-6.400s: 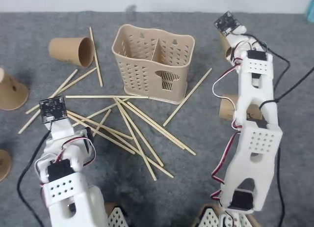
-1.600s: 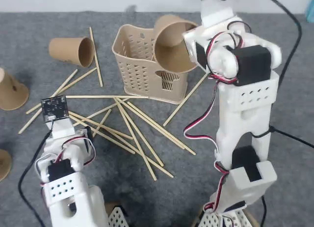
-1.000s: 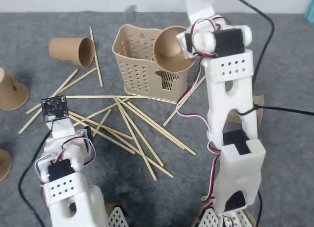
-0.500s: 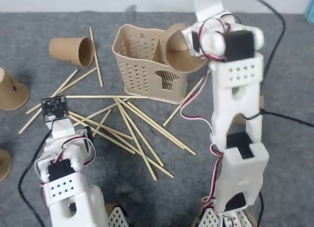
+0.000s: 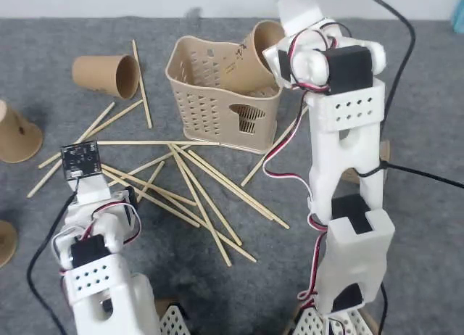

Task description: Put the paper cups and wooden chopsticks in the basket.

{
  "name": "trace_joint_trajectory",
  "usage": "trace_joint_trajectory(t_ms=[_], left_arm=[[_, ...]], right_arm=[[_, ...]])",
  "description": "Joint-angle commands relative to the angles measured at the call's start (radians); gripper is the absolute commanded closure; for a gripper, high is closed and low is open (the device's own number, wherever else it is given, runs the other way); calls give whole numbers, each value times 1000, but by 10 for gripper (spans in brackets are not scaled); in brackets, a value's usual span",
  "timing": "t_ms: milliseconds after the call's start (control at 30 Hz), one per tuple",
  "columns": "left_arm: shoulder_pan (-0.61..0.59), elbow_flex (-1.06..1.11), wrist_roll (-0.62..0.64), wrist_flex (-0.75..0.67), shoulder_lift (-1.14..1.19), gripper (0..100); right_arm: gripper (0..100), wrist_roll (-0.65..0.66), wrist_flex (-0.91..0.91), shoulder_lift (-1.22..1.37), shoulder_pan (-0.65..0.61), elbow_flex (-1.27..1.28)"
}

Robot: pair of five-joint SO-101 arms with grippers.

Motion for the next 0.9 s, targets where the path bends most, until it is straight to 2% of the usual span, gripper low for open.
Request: trace_joint_trajectory(t_ms=[0, 267, 433, 600, 767, 867], left_arm=[[6, -2, -12, -25, -17, 794], [6, -2, -12, -25, -17, 794], [5, -2, -12, -23, -17, 794], [5, -2, -12, -21, -17, 794], [3, -2, -12, -21, -17, 794], [3, -2, -12, -23, -17, 794]], right_arm=[[902, 6, -21, -70, -13, -38], [883, -63, 84, -200, 1, -80], [880, -221, 56, -206, 111, 41], [876, -299, -12, -165, 114, 170], [758, -353, -79, -108, 96, 178], [753, -362, -104, -76, 82, 178]])
